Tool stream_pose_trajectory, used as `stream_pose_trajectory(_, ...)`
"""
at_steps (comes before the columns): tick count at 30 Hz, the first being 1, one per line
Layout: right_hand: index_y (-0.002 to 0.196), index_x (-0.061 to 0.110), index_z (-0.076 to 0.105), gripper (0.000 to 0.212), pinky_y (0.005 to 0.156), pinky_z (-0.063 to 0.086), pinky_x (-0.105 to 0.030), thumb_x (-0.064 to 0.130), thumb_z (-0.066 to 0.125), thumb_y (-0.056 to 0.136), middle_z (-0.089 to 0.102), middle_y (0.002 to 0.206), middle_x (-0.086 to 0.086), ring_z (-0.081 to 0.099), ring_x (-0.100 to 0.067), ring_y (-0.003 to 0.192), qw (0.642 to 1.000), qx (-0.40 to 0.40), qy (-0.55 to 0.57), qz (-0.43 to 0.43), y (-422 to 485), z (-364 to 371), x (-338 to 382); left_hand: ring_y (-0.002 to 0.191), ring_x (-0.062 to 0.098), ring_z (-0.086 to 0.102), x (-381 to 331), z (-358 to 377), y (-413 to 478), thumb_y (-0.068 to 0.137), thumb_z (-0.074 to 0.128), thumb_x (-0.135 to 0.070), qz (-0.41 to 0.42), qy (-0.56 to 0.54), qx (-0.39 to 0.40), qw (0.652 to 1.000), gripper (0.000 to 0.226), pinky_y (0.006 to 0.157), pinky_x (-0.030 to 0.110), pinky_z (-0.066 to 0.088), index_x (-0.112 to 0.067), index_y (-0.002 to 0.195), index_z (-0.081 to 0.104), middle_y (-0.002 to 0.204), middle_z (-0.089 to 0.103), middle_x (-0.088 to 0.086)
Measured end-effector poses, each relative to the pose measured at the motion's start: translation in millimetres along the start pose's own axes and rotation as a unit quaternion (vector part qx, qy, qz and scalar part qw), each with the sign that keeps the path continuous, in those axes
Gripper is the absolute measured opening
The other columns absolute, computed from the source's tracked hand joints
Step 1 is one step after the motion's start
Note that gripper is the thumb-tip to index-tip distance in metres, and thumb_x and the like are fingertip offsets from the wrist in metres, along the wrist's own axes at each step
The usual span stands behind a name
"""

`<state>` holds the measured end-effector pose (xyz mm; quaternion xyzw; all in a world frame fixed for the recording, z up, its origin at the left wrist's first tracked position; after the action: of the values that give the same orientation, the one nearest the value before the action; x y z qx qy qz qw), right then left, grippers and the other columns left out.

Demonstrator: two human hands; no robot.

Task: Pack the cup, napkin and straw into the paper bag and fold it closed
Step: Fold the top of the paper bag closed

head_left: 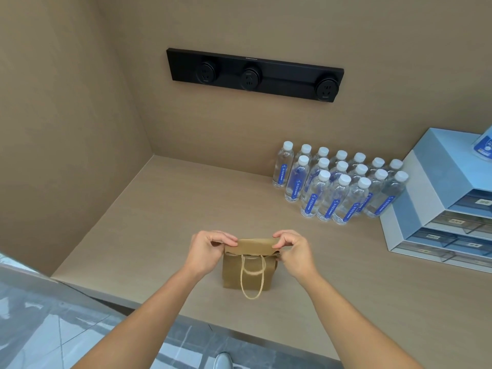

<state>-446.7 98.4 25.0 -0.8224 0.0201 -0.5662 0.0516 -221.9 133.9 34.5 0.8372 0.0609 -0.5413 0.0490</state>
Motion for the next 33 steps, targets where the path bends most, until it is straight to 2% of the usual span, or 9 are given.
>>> stream_pose_trajectory(2, 0.047, 0.015, 0.053, 0.052, 0.067, 0.056, -0.051, -0.031, 0.045, 0.070, 0.059, 0.104, -0.011, 0.060, -0.032, 0.087, 1.000, -0.007, 0.018, 0.010, 0, 2, -4, 0.085, -0.005, 0.069, 1, 1, -2, 0.079, 0.055, 0.024, -0.008, 0.000, -0.003, 1.000, 0.048, 0.083, 0.013, 0.051, -0.015, 0.065, 0.080, 0.091, 0.077, -0.002)
stream_pose_trajectory(7, 0.051, 0.011, 0.058, 0.048, 0.056, 0.051, -0.033, -0.028, 0.049, 0.077, 0.059, 0.118, -0.013, 0.058, -0.027, 0.068, 0.999, 0.007, 0.035, 0.034, -3, 6, -10, 0.102, 0.011, 0.068, 6, -2, -4, 0.085, 0.054, 0.017, -0.008, 0.034, 0.003, 0.999, 0.042, 0.094, 0.018, 0.050, -0.013, 0.074, 0.082, 0.104, 0.077, 0.001)
stream_pose_trajectory(10, 0.062, 0.004, 0.067, 0.037, 0.062, 0.058, -0.041, -0.023, 0.051, 0.082, 0.059, 0.120, -0.009, 0.062, -0.031, 0.068, 0.998, 0.012, 0.039, 0.044, -3, 6, -9, 0.104, 0.006, 0.066, 3, -4, -3, 0.085, 0.050, 0.011, -0.002, 0.062, 0.010, 0.998, 0.045, 0.092, 0.016, 0.048, -0.018, 0.076, 0.082, 0.102, 0.077, -0.006)
stream_pose_trajectory(14, 0.072, 0.007, 0.073, 0.036, 0.052, 0.052, -0.016, -0.018, 0.049, 0.082, 0.063, 0.119, -0.006, 0.064, -0.022, 0.064, 0.999, 0.026, -0.005, 0.042, -1, 1, 0, 0.103, 0.004, 0.066, -2, 1, 0, 0.080, 0.066, -0.006, -0.009, 0.060, 0.039, 0.997, 0.023, 0.090, 0.018, 0.052, -0.024, 0.084, 0.079, 0.100, 0.075, -0.011)
stream_pose_trajectory(17, 0.085, 0.011, 0.078, 0.029, 0.070, 0.058, -0.028, -0.005, 0.054, 0.084, 0.069, 0.107, -0.001, 0.066, -0.023, 0.075, 0.998, 0.022, -0.055, 0.035, 1, -2, 5, 0.094, 0.012, 0.069, 0, 5, 3, 0.070, 0.086, -0.024, -0.007, 0.095, 0.073, 0.993, 0.029, 0.089, 0.026, 0.055, -0.022, 0.095, 0.073, 0.102, 0.072, -0.007)
stream_pose_trajectory(20, 0.111, 0.026, 0.073, 0.035, 0.069, 0.046, -0.011, 0.013, 0.071, 0.079, 0.065, 0.083, 0.007, 0.059, -0.011, 0.069, 0.989, 0.058, -0.139, 0.010, 0, 1, 10, 0.096, 0.014, 0.068, 2, 8, 8, 0.070, 0.087, -0.027, -0.012, 0.121, 0.074, 0.990, 0.041, 0.092, 0.029, 0.054, -0.024, 0.107, 0.070, 0.105, 0.072, -0.008)
stream_pose_trajectory(22, 0.123, 0.021, 0.067, 0.051, 0.075, 0.043, -0.010, 0.017, 0.081, 0.073, 0.064, 0.098, 0.002, 0.056, -0.008, 0.074, 0.979, 0.092, -0.181, -0.002, 2, 8, 12, 0.104, 0.016, 0.064, 5, 11, 11, 0.074, 0.084, -0.030, 0.002, 0.166, 0.088, 0.982, 0.042, 0.094, 0.025, 0.048, -0.024, 0.114, 0.071, 0.112, 0.072, -0.004)
stream_pose_trajectory(25, 0.118, 0.018, 0.070, 0.049, 0.094, 0.046, -0.024, 0.023, 0.083, 0.071, 0.067, 0.113, -0.003, 0.061, -0.019, 0.101, 0.963, 0.118, -0.241, -0.018, 3, 17, 13, 0.112, 0.016, 0.058, 7, 18, 12, 0.078, 0.080, -0.033, 0.022, 0.219, 0.109, 0.969, 0.040, 0.092, 0.017, 0.037, -0.025, 0.116, 0.072, 0.114, 0.071, -0.003)
stream_pose_trajectory(33, 0.097, 0.034, 0.077, 0.018, 0.091, 0.041, -0.034, 0.039, 0.061, 0.089, 0.072, 0.097, 0.007, 0.055, -0.023, 0.096, 0.907, 0.121, -0.383, -0.122, 7, 30, 23, 0.100, 0.012, 0.067, -1, 28, 16, 0.085, 0.074, -0.031, 0.051, 0.197, 0.113, 0.973, 0.017, 0.092, 0.022, 0.047, -0.027, 0.100, 0.080, 0.102, 0.078, -0.006)
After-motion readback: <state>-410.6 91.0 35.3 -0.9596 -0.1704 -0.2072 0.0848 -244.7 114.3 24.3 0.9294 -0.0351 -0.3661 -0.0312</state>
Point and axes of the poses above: each hand's wrist, its own y-axis towards the middle knuckle, its own z-axis out of the palm, x = y × z, the point moved 2 cm from there along y, towards the middle knuckle
